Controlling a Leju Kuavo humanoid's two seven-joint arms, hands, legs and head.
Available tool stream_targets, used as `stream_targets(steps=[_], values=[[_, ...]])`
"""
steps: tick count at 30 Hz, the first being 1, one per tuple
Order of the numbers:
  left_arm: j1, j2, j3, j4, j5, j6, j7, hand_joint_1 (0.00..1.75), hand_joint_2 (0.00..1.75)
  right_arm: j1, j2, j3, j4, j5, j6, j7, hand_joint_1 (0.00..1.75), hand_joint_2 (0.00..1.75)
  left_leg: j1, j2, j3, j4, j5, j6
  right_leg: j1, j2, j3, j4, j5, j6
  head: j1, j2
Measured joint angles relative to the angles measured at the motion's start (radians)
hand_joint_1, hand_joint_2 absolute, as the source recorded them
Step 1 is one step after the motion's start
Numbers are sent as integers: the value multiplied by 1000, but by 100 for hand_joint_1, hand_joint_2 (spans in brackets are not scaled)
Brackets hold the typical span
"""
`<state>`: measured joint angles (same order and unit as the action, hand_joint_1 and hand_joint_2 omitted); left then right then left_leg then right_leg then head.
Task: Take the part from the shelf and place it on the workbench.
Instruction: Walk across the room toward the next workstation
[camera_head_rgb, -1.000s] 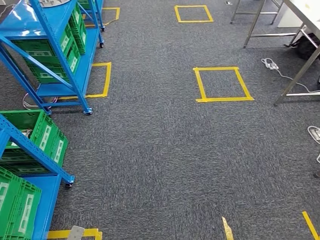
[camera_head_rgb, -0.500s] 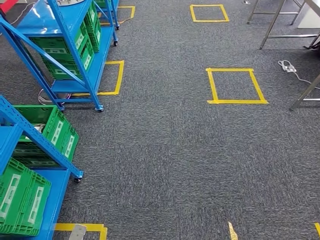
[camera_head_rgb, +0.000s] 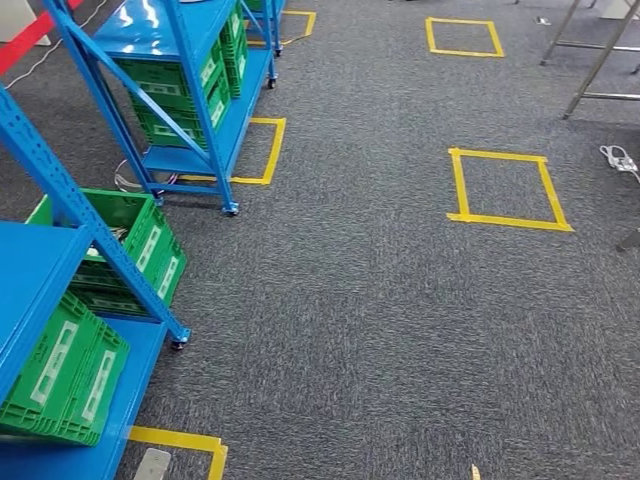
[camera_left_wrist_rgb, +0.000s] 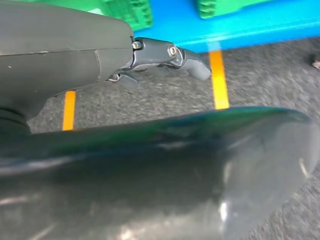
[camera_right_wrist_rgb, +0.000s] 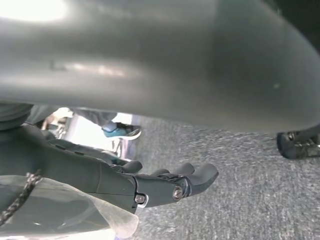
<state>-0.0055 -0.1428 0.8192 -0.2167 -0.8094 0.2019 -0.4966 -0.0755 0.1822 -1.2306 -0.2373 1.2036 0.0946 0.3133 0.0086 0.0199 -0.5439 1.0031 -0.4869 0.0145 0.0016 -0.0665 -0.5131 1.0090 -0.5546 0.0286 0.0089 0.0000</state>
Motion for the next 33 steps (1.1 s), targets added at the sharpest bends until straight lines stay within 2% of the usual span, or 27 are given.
stream_targets(steps=[1, 3, 4, 5, 6, 7, 9, 10, 11, 13, 14, 16, 17, 18, 19, 20, 21, 22, 23, 25, 26, 27, 28, 29, 30, 31, 33], values=[[-1, 1, 1, 0, 0, 0, 0, 0, 0, 0, 0, 0, 0, 0, 0, 0, 0, 0, 1, -10, -1, -1, 2, 6, -2, 21, -24, 49, -30, 4, 2, 0], [-2, 1, 3, 0, 0, 1, 0, 0, 0, 1, 0, 0, 0, 0, 0, -1, 0, 0, -1, -30, -6, -1, 4, 12, -5, 57, -97, 199, -97, 6, 6, 0], [-2, 0, 4, 0, 0, 1, 0, 0, 0, 2, 0, 0, 0, 0, 0, -2, 0, 0, -3, -41, -7, -1, 5, 13, -5, 62, -128, 259, -114, 5, 6, 0], [-1, 0, 4, 0, -1, 1, 0, 0, 0, 3, 0, 0, 0, 0, 0, -1, 0, 0, -4, -53, -7, -1, 5, 14, -4, 64, -143, 283, -111, 3, 6, 0], [0, 0, 5, 0, -2, 1, 0, 0, 0, 4, 0, 0, 0, 0, -1, 0, 0, 0, -5, -65, -6, 0, 5, 14, -4, 67, -138, 264, -86, 0, 6, 0], [0, 0, 6, 0, -3, 1, 0, 0, 0, 5, 0, 0, 0, 0, -1, 0, 0, 0, -6, -79, -4, 0, 5, 14, -4, 73, -114, 206, -47, -4, 6, 0], [-1, 0, 6, 0, -3, 1, 0, 0, 0, 4, 0, 0, 0, 0, -1, 1, 0, 0, -6, -104, -4, 1, 5, 11, -5, 112, -49, 60, 20, -13, 6, 0], [-2, -1, 6, 0, -4, 1, 0, 0, 0, 3, 0, 0, 0, 1, -1, -1, 0, 0, -6, -115, -6, 2, 6, 7, -6, 131, -24, 11, 35, -15, 6, 0], [-2, -1, 6, 0, -4, 1, 0, 0, 0, 3, 0, 0, 0, 1, -1, -4, 0, 0, -4, -125, -10, 3, 7, 1, -6, 144, -11, -14, 37, -16, 5, 0], [-1, -1, 7, 0, -4, 1, 0, 0, 0, 4, 0, 0, 0, 1, -1, -10, 0, 0, 0, -146, -18, 3, 13, -12, -4, 133, -3, -22, 35, -19, 5, 0], [0, -1, 7, 0, -5, 1, 0, 0, 0, 5, 0, 0, 0, 1, -2, -9, 0, 0, 0, -140, -21, 7, 9, -18, -4, 120, -1, -27, 38, -24, 5, 0], [1, 0, 8, 0, -5, 2, 0, 0, 0, 5, 1, 0, 0, 1, -2, -7, 0, 0, -2, -96, -42, 56, -27, -26, -6, 93, 6, -38, 43, -34, 0, 0], [0, 0, 8, 0, -5, 2, 0, 0, 0, 6, 1, 0, -1, 1, -2, -6, 0, 0, -3, -64, -66, 111, -60, -28, -6, 77, 9, -41, 43, -38, -3, 0], [-2, -1, 8, 0, -6, 2, 0, 0, 0, 7, 1, 0, -1, 1, -2, -6, 0, 0, -3, -45, -96, 180, -94, -31, -4, 62, 10, -41, 42, -40, -5, 0], [-2, -1, 8, 0, -6, 3, 0, 0, 0, 7, 1, -1, -1, 1, -2, -6, 0, 0, -2, -36, -125, 244, -121, -34, -3, 45, 10, -41, 40, -42, -5, 0], [-2, -1, 8, 0, -7, 3, 0, 0, 0, 8, 1, -1, -1, 1, -2, -6, 0, 0, 0, -32, -142, 286, -131, -36, -3, 29, 11, -40, 38, -43, -5, 0], [-1, -1, 8, 0, -8, 3, 0, 0, 0, 7, 1, -1, -1, 1, -2, -6, 0, 0, 0, -29, -141, 289, -120, -37, -2, 14, 12, -40, 37, -43, -5, 0], [0, -1, 8, 0, -8, 4, 0, 0, 0, 7, 1, -1, -1, 1, -2, -6, 0, 0, 1, -25, -119, 251, -93, -38, -2, 1, 14, -40, 35, -42, -5, 0], [0, 0, 8, 0, -8, 4, 0, 0, 0, 6, 2, 0, -1, 1, -2, -6, 0, 0, 0, -10, -81, 182, -55, -36, -2, -10, 17, -40, 33, -40, -5, 0], [-2, 0, 9, 0, -9, 7, 0, 0, 0, 6, 2, 0, -1, 2, -2, -6, 0, 0, -6, 36, -12, 49, -9, -28, 3, -32, 23, -37, 25, -32, -5, 0], [-4, 0, 9, 0, -10, 8, 0, 0, 0, 5, 2, 0, -1, 2, -2, -6, 0, 0, -9, 52, 5, 13, -2, -23, 6, -43, 25, -36, 21, -28, -5, 0], [-4, 0, 11, 0, -11, 8, 0, 0, 0, 3, 2, 0, -1, 3, -3, -7, 0, 0, -13, 55, 9, 1, -4, -17, 8, -54, 26, -34, 19, -24, -4, 0], [-3, 0, 12, 0, -11, 9, 0, 0, 0, 0, 2, 0, -1, 3, -3, -7, 0, 0, -14, 44, 6, -1, -3, -9, 8, -65, 29, -34, 18, -20, -4, 0], [-1, -1, 13, 0, -11, 9, 0, 0, 0, -3, 2, 0, -1, 3, -3, -7, 0, 0, -13, 33, 6, -4, -1, -4, 6, -65, 28, -32, 13, -15, -4, 0], [1, -1, 14, 0, -12, 9, 0, 0, 0, -5, 2, 0, -1, 3, -3, -6, 0, 0, -11, 22, 6, -6, 2, 3, 4, -47, 24, -19, 0, -9, -2, 0], [0, -1, 15, 0, -13, 10, 0, 0, 0, -6, 2, 0, -1, 3, -3, -7, 0, 0, -8, 11, 6, -9, 5, 9, 1, -19, 9, 14, -23, -4, 1, 0], [-5, -1, 16, 0, -15, 12, 0, 0, 0, -4, 2, -1, -1, 3, -3, -11, 0, 0, -5, -14, 2, -11, 10, 17, -4, 44, -53, 142, -87, 3, 7, 0]])
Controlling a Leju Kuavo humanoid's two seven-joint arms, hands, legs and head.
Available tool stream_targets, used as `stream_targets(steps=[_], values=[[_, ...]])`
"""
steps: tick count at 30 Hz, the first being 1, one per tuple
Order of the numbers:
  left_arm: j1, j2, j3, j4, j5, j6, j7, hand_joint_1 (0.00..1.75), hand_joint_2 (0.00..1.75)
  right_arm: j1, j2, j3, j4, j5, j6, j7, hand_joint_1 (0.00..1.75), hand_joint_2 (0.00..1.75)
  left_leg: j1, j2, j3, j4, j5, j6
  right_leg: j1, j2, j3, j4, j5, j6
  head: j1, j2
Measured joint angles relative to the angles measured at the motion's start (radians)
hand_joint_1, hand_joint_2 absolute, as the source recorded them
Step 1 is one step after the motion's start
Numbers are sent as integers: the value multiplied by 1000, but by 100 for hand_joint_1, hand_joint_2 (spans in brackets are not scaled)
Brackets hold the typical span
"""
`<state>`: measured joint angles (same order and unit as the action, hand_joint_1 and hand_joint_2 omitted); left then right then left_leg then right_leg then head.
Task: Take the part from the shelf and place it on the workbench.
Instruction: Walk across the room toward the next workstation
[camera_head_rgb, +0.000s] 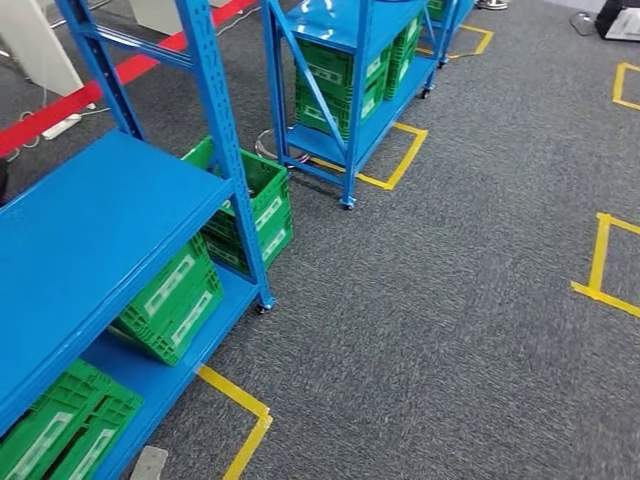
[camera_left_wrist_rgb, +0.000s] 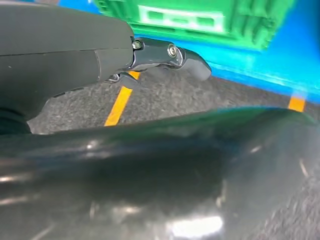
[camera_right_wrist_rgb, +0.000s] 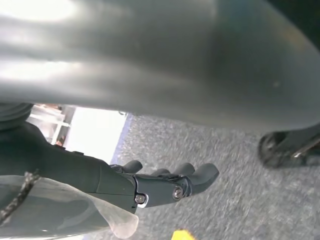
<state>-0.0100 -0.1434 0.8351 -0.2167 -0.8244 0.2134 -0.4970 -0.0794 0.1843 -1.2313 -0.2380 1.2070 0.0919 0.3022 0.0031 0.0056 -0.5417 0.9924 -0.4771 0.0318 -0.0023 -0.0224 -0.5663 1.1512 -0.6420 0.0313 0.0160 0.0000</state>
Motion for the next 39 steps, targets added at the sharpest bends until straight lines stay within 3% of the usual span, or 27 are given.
stream_targets(steps=[2, 3, 5, 7, 9, 11, 13, 15, 16, 17, 18, 19, 20, 22, 24, 26, 27, 29, 31, 32, 33, 34, 36, 38, 39], values=[[0, 0, 1, 0, -1, 1, 0, 0, 0, 4, 0, 0, 0, 0, 0, -2, 0, 0, 0, -27, -3, 0, 2, 2, -3, 19, -63, 119, -34, 2, 1, 0], [1, 0, 1, 0, -2, 2, 0, 0, 0, 5, 0, 0, 0, 0, 0, 0, 0, 0, 0, -41, -2, 1, 2, 3, -3, 21, -74, 129, -23, 2, 1, 0], [3, -1, 2, 0, -2, 2, 0, 0, 0, 7, 0, 0, 0, 0, 0, 2, 0, 0, 1, -70, 1, 1, 1, 1, -6, 33, -40, 34, 51, 0, 1, 0], [1, -1, 4, 0, -3, 3, 0, 0, 0, 7, 0, 0, 0, 0, 0, 0, 0, 0, 0, -96, 1, 4, 0, -7, -13, 78, 18, -100, 111, -3, 1, 0], [0, -1, 6, 0, -4, 4, 0, 0, 0, 8, 0, -1, 0, 0, 0, -7, 0, 0, 0, -118, -7, 7, 3, -22, -15, 106, 44, -152, 120, -7, 0, 0], [3, 0, 7, 0, -5, 5, 0, 0, 0, 7, 0, -1, 0, 0, 0, -10, 0, 0, 4, -136, -15, 9, 6, -36, -14, 87, 48, -156, 122, -16, 0, 0], [5, 0, 8, 0, -5, 6, -1, 0, 0, 7, 1, -1, 0, 0, 0, -7, 0, 0, 3, -106, -31, 40, -19, -45, -14, 61, 50, -161, 125, -29, -5, 0], [2, -1, 8, 0, -7, 8, -4, 0, 0, 9, 2, -1, -1, 0, 0, -7, 0, 0, 2, -46, -77, 146, -82, -52, -12, 29, 51, -164, 125, -39, -12, 0], [1, -1, 8, 0, -9, 9, -5, 0, 0, 10, 2, -1, -1, 0, 0, -7, 0, 0, 3, -29, -106, 215, -114, -55, -10, 12, 50, -164, 123, -42, -13, 0], [1, -1, 8, 0, -11, 10, -6, 0, 0, 11, 2, -2, -1, 0, 0, -7, 0, 0, 4, -21, -128, 268, -133, -57, -7, -5, 51, -164, 122, -44, -13, 0], [2, -1, 9, 0, -12, 12, -8, 0, 0, 11, 2, -2, -1, 0, 0, -7, 0, 0, 4, -17, -135, 291, -134, -58, -6, -21, 51, -164, 121, -45, -13, 0], [3, -1, 10, 0, -13, 14, -8, 0, 0, 11, 2, -2, -1, 0, 0, -7, 0, 0, 4, -14, -123, 273, -115, -57, -5, -35, 52, -163, 120, -45, -14, 0], [4, -1, 12, 0, -13, 16, -9, 0, 0, 10, 2, -3, -1, 0, 0, -7, 0, 0, 3, -6, -92, 220, -83, -54, -4, -48, 55, -163, 118, -44, -14, 0], [3, 0, 14, 0, -14, 18, -12, 0, 0, 9, 3, -3, 0, 0, 0, -7, 0, 0, -4, 38, -19, 81, -28, -43, 0, -71, 61, -162, 114, -39, -14, 0], [0, 0, 15, 0, -15, 19, -14, 0, 0, 8, 3, -3, -1, 0, 1, -8, 0, 0, -13, 69, 13, 12, -15, -32, 6, -94, 64, -160, 109, -33, -13, 0], [1, 0, 15, 0, -16, 20, -16, 0, 0, 3, 4, -3, -1, 0, 1, -8, 0, 0, -14, 53, 10, 6, -13, -22, 7, -114, 65, -161, 107, -25, -12, 0], [4, -1, 16, 0, -16, 20, -17, 0, 0, 0, 4, -3, -1, 0, 1, -7, 0, 0, -12, 42, 11, 2, -10, -16, 6, -106, 64, -157, 100, -20, -11, 0], [4, -1, 16, 0, -15, 21, -17, 0, 0, -2, 4, -4, -1, 0, 1, -8, 0, 0, -5, 19, 11, -7, -1, -4, 2, -50, 38, -97, 59, -10, -5, 0], [0, -1, 16, 0, -15, 21, -18, 0, 0, 1, 4, -4, 0, 0, 1, -11, 0, 0, -2, -5, 5, -7, 3, 2, -4, 8, -26, 37, -6, -4, 0, 0], [0, -1, 16, 0, -15, 21, -18, 0, 0, 3, 3, -4, 0, 0, 1, -13, 0, 0, -2, -19, 4, -7, 4, 2, -6, 17, -57, 99, -26, -1, 0, 0], [1, -2, 16, 0, -15, 20, -18, 0, 0, 5, 3, -4, 0, 0, 1, -13, 0, 0, -1, -32, 4, -6, 4, 2, -8, 20, -75, 130, -27, 1, -1, 0], [2, -2, 16, 0, -16, 20, -18, 0, 0, 6, 3, -4, -1, 0, 1, -13, 0, 0, -1, -46, 4, -5, 4, 1, -9, 21, -75, 122, -9, 2, -1, 0], [3, -2, 16, 0, -16, 18, -18, 0, 0, 8, 3, -4, -1, 1, 1, -12, 0, 0, 2, -74, 7, -3, 3, -5, -14, 41, -26, 3, 68, 3, -1, 0], [1, -2, 16, 0, -16, 17, -18, 0, 0, 8, 3, -5, -1, 0, 1, -16, 0, 0, 2, -98, 3, 3, 1, -18, -21, 94, 29, -117, 113, 4, -1, 0], [1, -1, 16, 0, -17, 17, -18, 0, 0, 8, 3, -5, -1, 1, 1, -21, 0, 0, 3, -109, -2, 5, 2, -25, -23, 114, 43, -144, 117, 3, -1, 0]])
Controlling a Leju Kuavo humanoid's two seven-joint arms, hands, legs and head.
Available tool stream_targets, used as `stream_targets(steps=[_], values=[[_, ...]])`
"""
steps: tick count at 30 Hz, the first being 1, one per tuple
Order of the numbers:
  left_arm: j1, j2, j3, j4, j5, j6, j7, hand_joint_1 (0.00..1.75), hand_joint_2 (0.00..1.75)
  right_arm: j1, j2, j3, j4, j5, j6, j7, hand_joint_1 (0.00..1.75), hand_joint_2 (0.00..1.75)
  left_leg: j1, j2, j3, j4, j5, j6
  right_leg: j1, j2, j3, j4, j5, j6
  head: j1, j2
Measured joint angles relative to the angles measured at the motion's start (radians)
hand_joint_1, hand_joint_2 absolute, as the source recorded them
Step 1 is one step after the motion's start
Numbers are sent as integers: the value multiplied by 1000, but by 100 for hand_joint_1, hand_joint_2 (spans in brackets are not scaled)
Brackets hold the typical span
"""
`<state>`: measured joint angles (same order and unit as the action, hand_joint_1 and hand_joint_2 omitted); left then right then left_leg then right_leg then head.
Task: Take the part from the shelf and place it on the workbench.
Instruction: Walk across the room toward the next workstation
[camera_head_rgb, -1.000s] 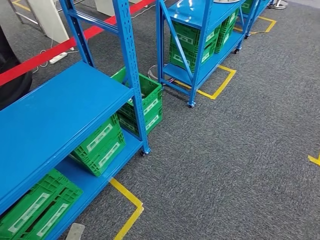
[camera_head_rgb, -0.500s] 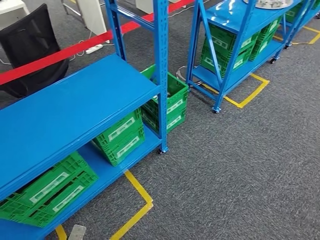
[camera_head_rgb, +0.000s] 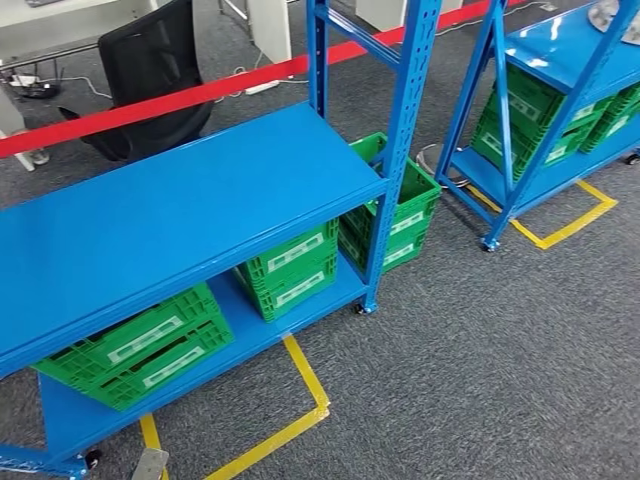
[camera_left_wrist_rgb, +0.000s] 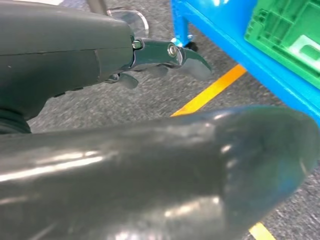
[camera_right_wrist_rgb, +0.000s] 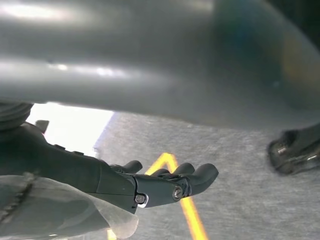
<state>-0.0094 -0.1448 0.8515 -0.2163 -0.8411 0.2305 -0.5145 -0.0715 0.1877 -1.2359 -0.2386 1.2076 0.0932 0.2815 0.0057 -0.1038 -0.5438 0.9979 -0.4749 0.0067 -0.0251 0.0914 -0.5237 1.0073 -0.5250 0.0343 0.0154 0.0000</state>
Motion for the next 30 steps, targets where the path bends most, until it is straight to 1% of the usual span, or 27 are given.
stream_targets(steps=[1, 2, 3, 4, 5, 6, 7, 8, 9, 10, 11, 12, 14, 15, 16, 18, 19, 20, 22, 23, 24, 25, 26, 27, 28, 29, 30], values=[[0, 0, 0, 0, -1, 1, 0, 0, 0, 0, 0, 0, 0, 0, 0, -4, 0, 0, 1, -11, -5, 1, 3, -8, 1, 5, 4, -4, -4, -4, -1, 0], [1, 0, 0, 0, -2, 4, 1, 0, 0, 0, 0, 0, 0, 0, 0, -8, 0, 0, 3, -24, -10, 2, 6, -14, 2, -7, 6, -5, -3, -9, -1, 0], [3, 0, 0, 0, -4, 7, 3, 0, 0, 0, 0, 0, 0, 0, 0, -7, 0, 0, 5, -24, -13, 4, 5, -20, 3, -20, 8, -6, -1, -16, 0, 0], [4, 0, 0, 0, -5, 11, 4, 0, 0, 0, 0, 0, 0, 0, -1, -5, 0, 0, 4, -6, -19, 16, -4, -24, 3, -34, 9, -8, 1, -23, -4, 0], [3, 0, 1, 0, -6, 14, 6, 0, 0, 0, 0, 0, -1, 0, -1, -4, 0, 0, 3, 22, -34, 48, -24, -28, 2, -51, 10, -11, 2, -30, -7, 0], [1, 0, 1, 0, -6, 15, 7, 0, 0, 1, 0, 0, -1, 0, -1, -4, 0, 0, 2, 56, -57, 101, -55, -32, 4, -68, 11, -12, 1, -36, -11, 0], [-1, -1, 1, 0, -7, 16, 8, 0, 0, 2, 0, 0, -1, 0, -1, -4, 0, 0, 2, 81, -89, 172, -91, -35, 6, -86, 11, -12, -1, -41, -15, 0], [-2, -1, 1, 0, -7, 17, 9, 0, 0, 3, 0, 0, -1, 0, -1, -4, 0, 0, 3, 90, -120, 241, -120, -37, 9, -105, 11, -12, -2, -44, -16, 0], [-1, -1, 1, 0, -7, 17, 9, 0, 0, 3, 0, 0, -1, 0, -1, -4, 0, 0, 4, 93, -140, 288, -133, -38, 11, -122, 12, -12, -4, -45, -16, 0], [1, -1, 1, 0, -7, 17, 9, 0, 0, 3, 0, 0, -1, 0, -1, -4, 0, 0, 4, 95, -142, 298, -127, -37, 13, -137, 13, -12, -5, -46, -17, 0], [2, -1, 1, 0, -7, 17, 10, 0, 0, 2, 0, 0, -1, 0, -2, -4, 0, 0, 3, 97, -124, 268, -102, -34, 15, -150, 15, -12, -7, -46, -17, 0], [3, 0, 1, 0, -7, 18, 10, 0, 0, 1, 0, 0, -1, 1, -2, -4, 0, 0, 1, 106, -90, 204, -66, -28, 17, -162, 19, -12, -9, -46, -17, 0], [2, 0, 1, 0, -7, 18, 10, 0, 0, -1, 1, 0, -1, 1, -1, -4, 0, 0, -10, 151, -18, 68, -19, -10, 22, -184, 23, -11, -14, -41, -16, 0], [0, 0, 1, 0, -7, 19, 10, 0, 0, -2, 1, 0, -1, 1, -1, -6, 0, 0, -15, 170, 1, 28, -12, -3, 25, -195, 25, -11, -17, -38, -16, 0], [0, 0, 1, 0, -7, 19, 10, 0, 0, -4, 2, 0, -1, 1, -1, -7, 0, 0, -20, 180, 6, 11, -15, 2, 27, -206, 26, -11, -19, -35, -16, 0], [3, 0, 1, 0, -7, 20, 10, 0, 0, -8, 2, 0, -1, 1, -1, -8, 0, 0, -18, 162, 4, 4, -11, 9, 29, -225, 31, -13, -22, -27, -16, 0], [5, -1, 1, 0, -7, 20, 11, 0, 0, -10, 2, 0, -1, 1, -1, -6, 0, 0, -15, 151, 5, -1, -7, 13, 28, -215, 29, -7, -29, -22, -14, 0], [5, -1, 2, 0, -7, 21, 11, 0, 0, -11, 2, 0, -1, 1, -1, -5, 0, 0, -11, 139, 7, -6, -3, 19, 26, -190, 19, 16, -46, -17, -11, 0], [1, -2, 3, 0, -7, 23, 12, 0, 0, -10, 2, 0, -1, 2, -1, -7, 0, 0, -6, 115, 5, -11, 3, 25, 21, -123, -35, 130, -105, -8, -5, 0], [-1, -2, 4, 0, -7, 24, 12, 0, 0, -8, 2, 0, -1, 2, -1, -9, 0, 0, -5, 101, 3, -11, 4, 26, 18, -103, -71, 202, -134, -5, -4, 0], [0, -3, 5, 0, -7, 24, 12, 0, 0, -6, 2, 0, -1, 2, -1, -10, 0, 0, -5, 89, 3, -10, 4, 26, 17, -95, -102, 257, -148, -3, -4, 0], [1, -4, 6, 0, -7, 24, 12, 0, 0, -4, 2, 0, -1, 2, -1, -10, 0, 0, -5, 76, 3, -9, 4, 26, 15, -93, -118, 279, -143, -1, -4, 0], [2, -4, 7, 0, -8, 24, 12, 0, 0, -2, 2, 0, -1, 2, -1, -9, 0, 0, -4, 62, 4, -8, 4, 25, 14, -92, -115, 260, -118, 1, -4, 0], [2, -5, 7, 0, -8, 24, 13, 0, 0, -1, 2, 0, -1, 2, -2, -9, 0, 0, -3, 48, 6, -7, 3, 22, 12, -87, -94, 206, -77, 2, -4, 0], [2, -6, 8, 0, -9, 24, 14, 0, 0, 0, 2, 0, -1, 2, -2, -9, 0, 0, -1, 35, 7, -6, 2, 18, 8, -70, -64, 134, -39, 3, -4, 0], [1, -6, 8, 0, -10, 24, 15, 0, 0, 0, 2, 0, -1, 2, -2, -9, 0, 0, -1, 22, 6, -2, 0, 12, 4, -47, -36, 67, -13, 4, -4, 0], [0, -5, 9, 0, -12, 25, 16, 0, 0, 0, 2, 0, -1, 2, -2, -12, 0, 0, -2, 12, 3, 1, -1, 6, 2, -29, -14, 23, -1, 2, -4, 0]])
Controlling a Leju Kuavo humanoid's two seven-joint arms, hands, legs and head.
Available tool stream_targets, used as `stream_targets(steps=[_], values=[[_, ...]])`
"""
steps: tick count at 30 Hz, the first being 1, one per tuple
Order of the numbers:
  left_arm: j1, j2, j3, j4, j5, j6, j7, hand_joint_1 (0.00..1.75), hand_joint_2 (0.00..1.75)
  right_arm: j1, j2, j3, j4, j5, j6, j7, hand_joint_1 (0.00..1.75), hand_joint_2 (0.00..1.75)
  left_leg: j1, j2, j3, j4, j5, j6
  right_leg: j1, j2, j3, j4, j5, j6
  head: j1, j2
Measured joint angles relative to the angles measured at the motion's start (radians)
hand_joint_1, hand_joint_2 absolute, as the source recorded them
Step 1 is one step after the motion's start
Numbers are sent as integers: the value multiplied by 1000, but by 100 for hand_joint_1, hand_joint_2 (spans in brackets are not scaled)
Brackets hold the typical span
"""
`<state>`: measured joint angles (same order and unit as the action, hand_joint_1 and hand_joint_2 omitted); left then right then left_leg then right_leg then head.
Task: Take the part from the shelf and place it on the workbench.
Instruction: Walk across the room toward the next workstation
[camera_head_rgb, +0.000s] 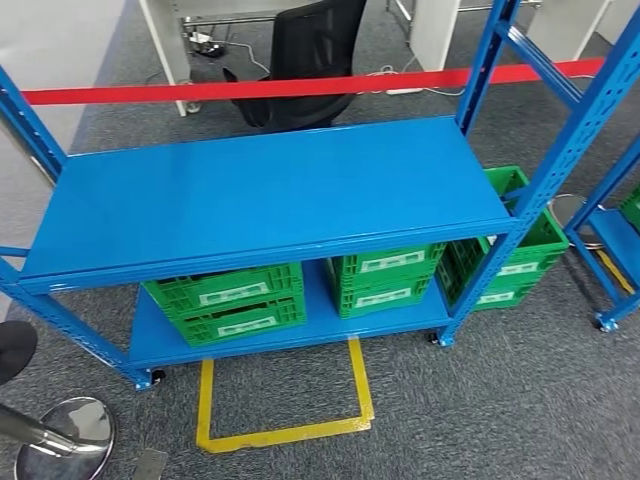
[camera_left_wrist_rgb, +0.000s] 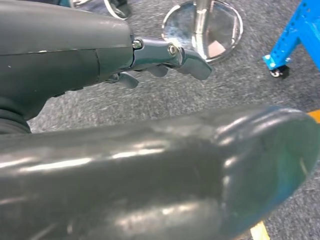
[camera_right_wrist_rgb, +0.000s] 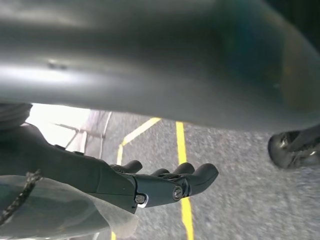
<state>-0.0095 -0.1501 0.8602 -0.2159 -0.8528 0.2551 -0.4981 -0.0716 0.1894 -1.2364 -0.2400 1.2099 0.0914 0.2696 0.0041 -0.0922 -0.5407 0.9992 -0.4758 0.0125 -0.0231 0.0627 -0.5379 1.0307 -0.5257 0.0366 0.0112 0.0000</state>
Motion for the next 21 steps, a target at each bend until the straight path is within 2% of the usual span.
stream_targets(steps=[1, 2, 3, 4, 6, 7, 9, 10, 11, 12, 13, 14, 15, 16, 17, 18, 19, 20, 21], values=[[0, 0, 0, 0, -2, 1, 1, 0, 0, -1, 0, 0, 0, 0, 0, -3, 0, 0, 0, -10, -5, 2, 1, -7, 0, 12, 11, -20, 0, -4, 0, 0], [0, 1, 1, 0, -3, 1, 2, 0, 0, -2, 0, 0, 0, 0, 0, -6, 0, 0, 1, -20, -9, 4, 3, -14, 1, 10, 14, -23, -1, -9, 0, 0], [2, 1, 2, 0, -4, 2, 2, 0, 0, -3, 0, 0, 0, 0, 0, -9, 0, 0, 3, -28, -13, 3, 5, -19, 1, -1, 16, -22, 0, -17, -1, 0], [3, 2, 3, 0, -5, 3, 2, 0, 0, -4, 0, 0, 0, 1, -1, -10, 0, 0, 4, -20, -16, 8, 2, -25, 2, -12, 16, -23, 2, -23, -1, 0], [2, 2, 4, 0, -6, 3, 2, 0, 0, -3, 0, 0, 0, 1, -1, -9, 0, 0, 2, 27, -43, 65, -34, -34, 0, -39, 18, -27, 4, -35, -8, 0], [0, 2, 5, 0, -7, 4, 2, 0, 0, -1, 0, 0, 0, 1, -1, -9, 0, 0, 2, 57, -70, 124, -66, -37, 3, -55, 19, -27, 2, -39, -12, 0], [-3, 1, 5, 0, -8, 4, 3, 0, 0, 1, 0, 0, 0, 1, -1, -9, 0, 0, 3, 80, -133, 261, -123, -41, 6, -87, 19, -27, -2, -45, -14, 0], [-2, 1, 5, 0, -8, 5, 3, 0, 0, 2, 0, 0, 0, 1, -1, -9, 0, 0, 3, 82, -150, 297, -128, -41, 8, -102, 20, -27, -4, -47, -14, 0], [0, 1, 5, 0, -9, 6, 3, 0, 0, 2, 0, 0, 0, 1, -1, -9, 0, 0, 3, 84, -147, 295, -112, -39, 9, -116, 23, -27, -7, -47, -14, 0], [2, 2, 5, 0, -10, 7, 3, 0, 0, 1, 0, 0, 0, 1, -1, -9, 0, 0, 2, 88, -125, 251, -80, -35, 11, -129, 27, -27, -10, -47, -14, 0], [2, 2, 5, 0, -12, 8, 3, 0, 0, 0, 0, 0, 0, 2, -1, -9, 0, 0, -2, 104, -90, 182, -42, -27, 13, -141, 32, -27, -13, -46, -14, 0], [1, 3, 5, 0, -13, 9, 3, 0, 0, 0, 0, 0, 0, 2, -1, -9, 0, 0, -8, 128, -54, 113, -17, -17, 16, -153, 35, -27, -17, -44, -14, 0], [-1, 3, 5, 0, -15, 10, 2, 0, 0, 0, 0, 0, 0, 2, -1, -10, 0, 0, -13, 151, -28, 60, -5, -9, 19, -164, 37, -27, -22, -40, -14, 0], [-3, 4, 5, 0, -16, 10, 2, 0, 0, -1, 1, 0, 0, 2, -1, -10, 0, 0, -19, 166, -14, 29, -4, -3, 22, -176, 38, -27, -27, -35, -13, 0], [-3, 4, 6, 0, -17, 11, 2, 0, 0, -3, 1, 0, 0, 2, -2, -10, 0, 0, -22, 167, -10, 19, -12, 1, 23, -188, 40, -28, -30, -30, -13, 0], [-2, 4, 6, 0, -17, 12, 1, 0, 0, -6, 1, 0, 0, 2, -2, -9, 0, 0, -22, 156, -10, 14, -12, 4, 23, -200, 47, -31, -32, -25, -13, 0], [2, 3, 6, 0, -18, 12, 1, 0, 0, -9, 1, 0, 0, 2, -2, -7, 0, 0, -19, 145, -6, 8, -10, 7, 23, -201, 52, -31, -36, -20, -12, 0], [4, 3, 6, 0, -18, 13, 1, 0, 0, -12, 1, 0, 0, 2, -3, -5, 0, 0, -16, 134, -1, 0, -6, 11, 22, -182, 53, -22, -44, -15, -10, 0], [4, 2, 7, 0, -18, 14, 1, 0, 0, -13, 1, 0, 0, 2, -3, -5, 0, 0, -11, 123, 4, -7, -2, 15, 20, -150, 40, 8, -61, -11, -7, 0]])
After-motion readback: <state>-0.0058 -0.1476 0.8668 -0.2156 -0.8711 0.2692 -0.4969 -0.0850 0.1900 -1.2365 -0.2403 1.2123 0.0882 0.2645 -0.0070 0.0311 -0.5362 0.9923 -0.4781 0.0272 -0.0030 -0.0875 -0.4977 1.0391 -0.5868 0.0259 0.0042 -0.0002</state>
